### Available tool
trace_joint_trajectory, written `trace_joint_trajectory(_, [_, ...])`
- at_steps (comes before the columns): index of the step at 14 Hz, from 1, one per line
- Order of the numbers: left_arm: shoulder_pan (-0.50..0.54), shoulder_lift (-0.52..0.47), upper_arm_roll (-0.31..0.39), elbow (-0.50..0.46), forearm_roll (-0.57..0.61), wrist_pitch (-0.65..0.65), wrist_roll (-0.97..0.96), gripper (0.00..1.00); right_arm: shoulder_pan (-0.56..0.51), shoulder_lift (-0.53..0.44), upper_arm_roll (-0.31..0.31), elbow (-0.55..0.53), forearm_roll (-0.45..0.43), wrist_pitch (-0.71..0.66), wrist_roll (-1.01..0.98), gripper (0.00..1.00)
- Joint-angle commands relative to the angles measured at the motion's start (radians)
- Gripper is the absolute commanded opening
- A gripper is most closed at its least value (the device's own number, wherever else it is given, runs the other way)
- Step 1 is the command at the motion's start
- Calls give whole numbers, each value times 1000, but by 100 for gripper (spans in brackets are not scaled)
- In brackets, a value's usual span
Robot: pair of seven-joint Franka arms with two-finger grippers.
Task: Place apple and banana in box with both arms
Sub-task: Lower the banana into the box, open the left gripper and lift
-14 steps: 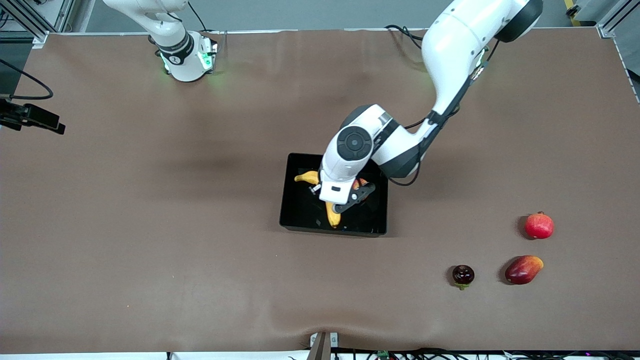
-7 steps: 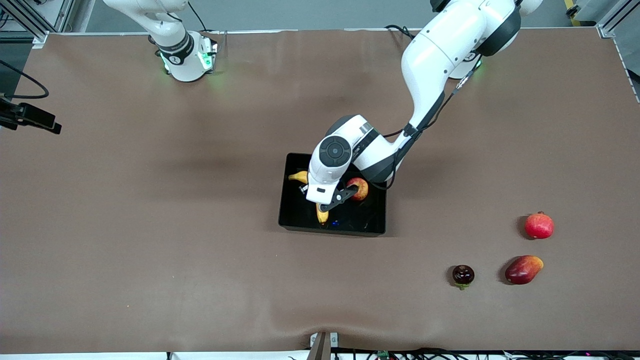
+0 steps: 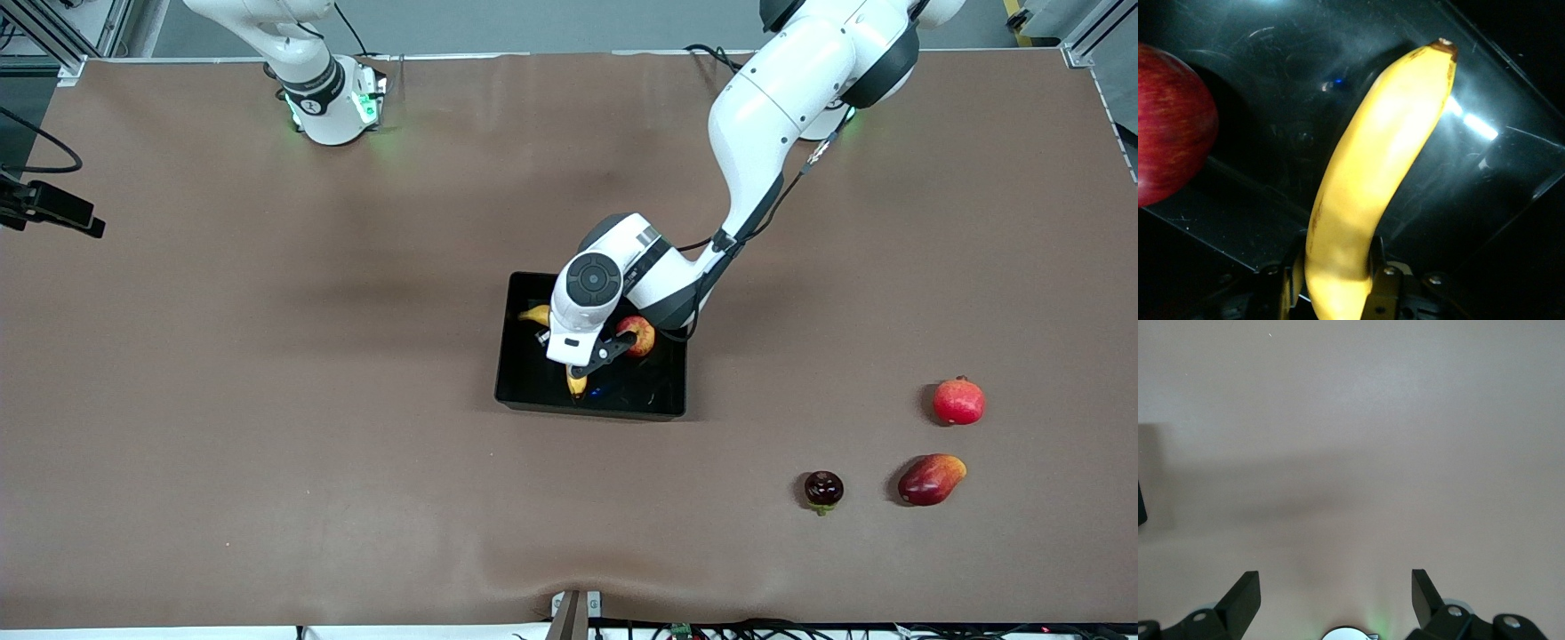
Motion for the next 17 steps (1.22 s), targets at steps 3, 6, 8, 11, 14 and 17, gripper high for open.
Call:
trace_joint_trajectory(3, [-15, -40, 57, 28, 28, -9, -14, 100, -18, 1, 14, 18, 3, -17, -9, 100])
trace_joint_trajectory(6, [12, -155, 109, 28, 28, -87, -11, 100, 0, 2, 20, 18, 6, -21, -9, 100])
trace_joint_trajectory(8, [67, -266, 125, 28, 29, -150, 39, 100, 11, 2, 20, 18, 8, -29, -7, 100])
trace_joint_trajectory(11, [199, -412, 119, 19, 15, -337, 261, 100, 16, 2, 20, 16, 9, -30, -7, 100])
trace_joint_trajectory(14, [305, -512, 120, 16, 27, -506, 444, 100, 16, 2, 20, 16, 9, -34, -7, 100])
trace_joint_trajectory(17, [406, -592, 122, 16, 29, -589, 650, 100, 17, 4, 20, 16, 9, -34, -7, 100])
